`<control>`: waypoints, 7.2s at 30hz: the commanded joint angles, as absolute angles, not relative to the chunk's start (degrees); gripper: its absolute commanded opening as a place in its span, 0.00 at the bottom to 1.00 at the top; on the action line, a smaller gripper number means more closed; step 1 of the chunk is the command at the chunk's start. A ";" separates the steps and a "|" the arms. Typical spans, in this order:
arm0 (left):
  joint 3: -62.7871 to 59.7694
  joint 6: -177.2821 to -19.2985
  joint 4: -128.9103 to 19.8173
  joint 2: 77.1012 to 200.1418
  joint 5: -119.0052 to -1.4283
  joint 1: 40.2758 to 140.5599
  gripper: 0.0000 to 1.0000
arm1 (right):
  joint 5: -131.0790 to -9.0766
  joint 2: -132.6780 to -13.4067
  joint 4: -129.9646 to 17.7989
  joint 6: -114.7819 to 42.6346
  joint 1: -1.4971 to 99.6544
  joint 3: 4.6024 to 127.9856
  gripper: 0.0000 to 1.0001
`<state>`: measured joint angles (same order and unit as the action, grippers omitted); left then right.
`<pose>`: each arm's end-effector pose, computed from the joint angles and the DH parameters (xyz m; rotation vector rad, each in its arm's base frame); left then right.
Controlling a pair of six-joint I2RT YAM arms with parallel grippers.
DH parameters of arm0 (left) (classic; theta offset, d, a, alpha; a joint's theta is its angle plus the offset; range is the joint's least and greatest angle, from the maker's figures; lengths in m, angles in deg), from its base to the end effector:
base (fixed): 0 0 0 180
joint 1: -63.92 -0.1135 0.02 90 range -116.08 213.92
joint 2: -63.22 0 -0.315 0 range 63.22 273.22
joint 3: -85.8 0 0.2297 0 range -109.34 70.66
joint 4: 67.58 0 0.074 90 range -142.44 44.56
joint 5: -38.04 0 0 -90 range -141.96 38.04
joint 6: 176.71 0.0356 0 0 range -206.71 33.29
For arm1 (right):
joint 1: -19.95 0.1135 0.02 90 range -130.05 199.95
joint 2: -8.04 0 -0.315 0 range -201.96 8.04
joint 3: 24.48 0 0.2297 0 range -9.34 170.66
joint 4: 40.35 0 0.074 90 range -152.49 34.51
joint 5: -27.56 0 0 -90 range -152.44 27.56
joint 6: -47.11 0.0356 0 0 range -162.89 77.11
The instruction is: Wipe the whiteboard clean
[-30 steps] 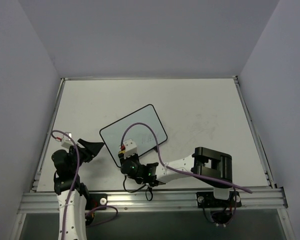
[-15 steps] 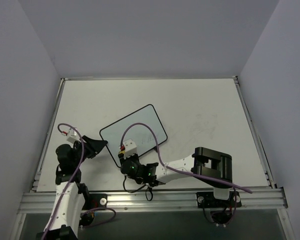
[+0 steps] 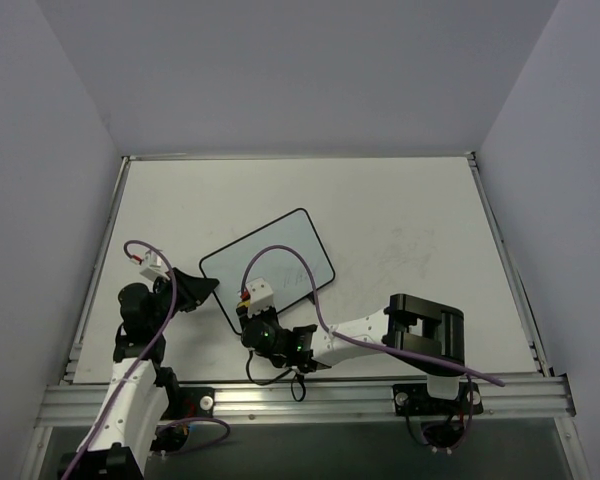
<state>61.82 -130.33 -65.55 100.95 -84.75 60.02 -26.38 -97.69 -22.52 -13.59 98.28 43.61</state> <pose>0.0951 -0.0128 0.2234 -0.3738 1.8858 -1.0016 0.0982 0.3718 0.2416 -0.3846 1.8684 0.6973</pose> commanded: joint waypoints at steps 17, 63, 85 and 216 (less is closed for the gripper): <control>56.95 -124.68 -63.78 97.49 -84.91 60.40 0.02 | -24.82 -94.27 -21.65 -12.04 93.96 42.07 0.00; 56.77 -124.33 -63.69 97.85 -86.23 60.31 0.02 | -20.78 -89.08 -22.97 2.02 79.46 29.33 0.00; 56.86 -124.24 -63.87 97.76 -86.76 60.40 0.02 | -21.66 -93.12 -21.91 -2.80 84.28 37.76 0.00; 53.26 -125.65 -41.10 94.06 -69.01 69.45 0.02 | -42.83 -93.92 -14.36 -2.55 72.78 35.49 0.00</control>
